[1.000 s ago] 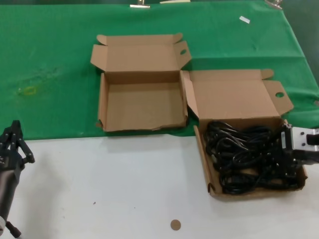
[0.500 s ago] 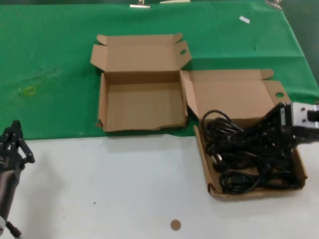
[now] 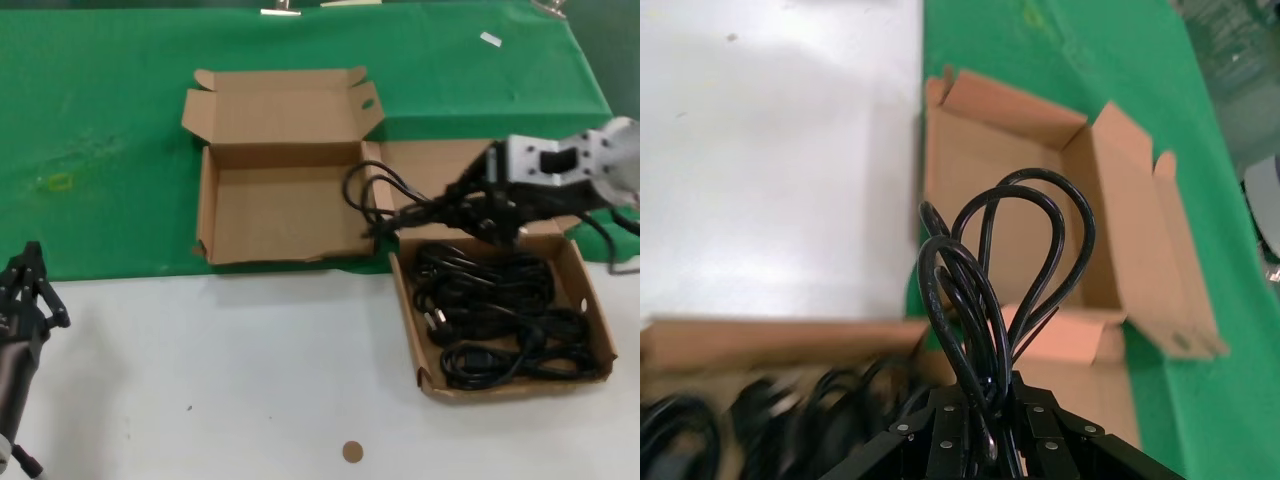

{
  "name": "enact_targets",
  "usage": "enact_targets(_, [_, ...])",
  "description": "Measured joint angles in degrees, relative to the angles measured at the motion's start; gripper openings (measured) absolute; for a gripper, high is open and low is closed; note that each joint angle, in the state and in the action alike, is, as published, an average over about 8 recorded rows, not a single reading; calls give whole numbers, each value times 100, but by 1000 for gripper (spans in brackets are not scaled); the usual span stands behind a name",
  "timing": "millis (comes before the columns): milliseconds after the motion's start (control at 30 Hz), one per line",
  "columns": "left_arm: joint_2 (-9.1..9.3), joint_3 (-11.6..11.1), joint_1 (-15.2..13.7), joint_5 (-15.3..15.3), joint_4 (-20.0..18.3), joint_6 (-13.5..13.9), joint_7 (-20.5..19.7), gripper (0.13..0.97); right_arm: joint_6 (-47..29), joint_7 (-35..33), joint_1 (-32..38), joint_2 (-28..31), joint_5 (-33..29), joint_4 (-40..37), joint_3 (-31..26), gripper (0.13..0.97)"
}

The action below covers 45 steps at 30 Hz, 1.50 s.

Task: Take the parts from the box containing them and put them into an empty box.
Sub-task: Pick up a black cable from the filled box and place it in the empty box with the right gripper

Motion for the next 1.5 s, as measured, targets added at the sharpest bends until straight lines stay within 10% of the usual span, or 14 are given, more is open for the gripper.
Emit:
enact_targets(833, [0, 0, 0, 1, 0, 0, 2, 144, 1154, -862, 1609, -2661, -614, -3386, -731, 213])
enact_targets(1500, [0, 0, 0, 0, 0, 0, 4, 144, 1897, -1930, 2301, -3679, -218, -5616, -696, 218])
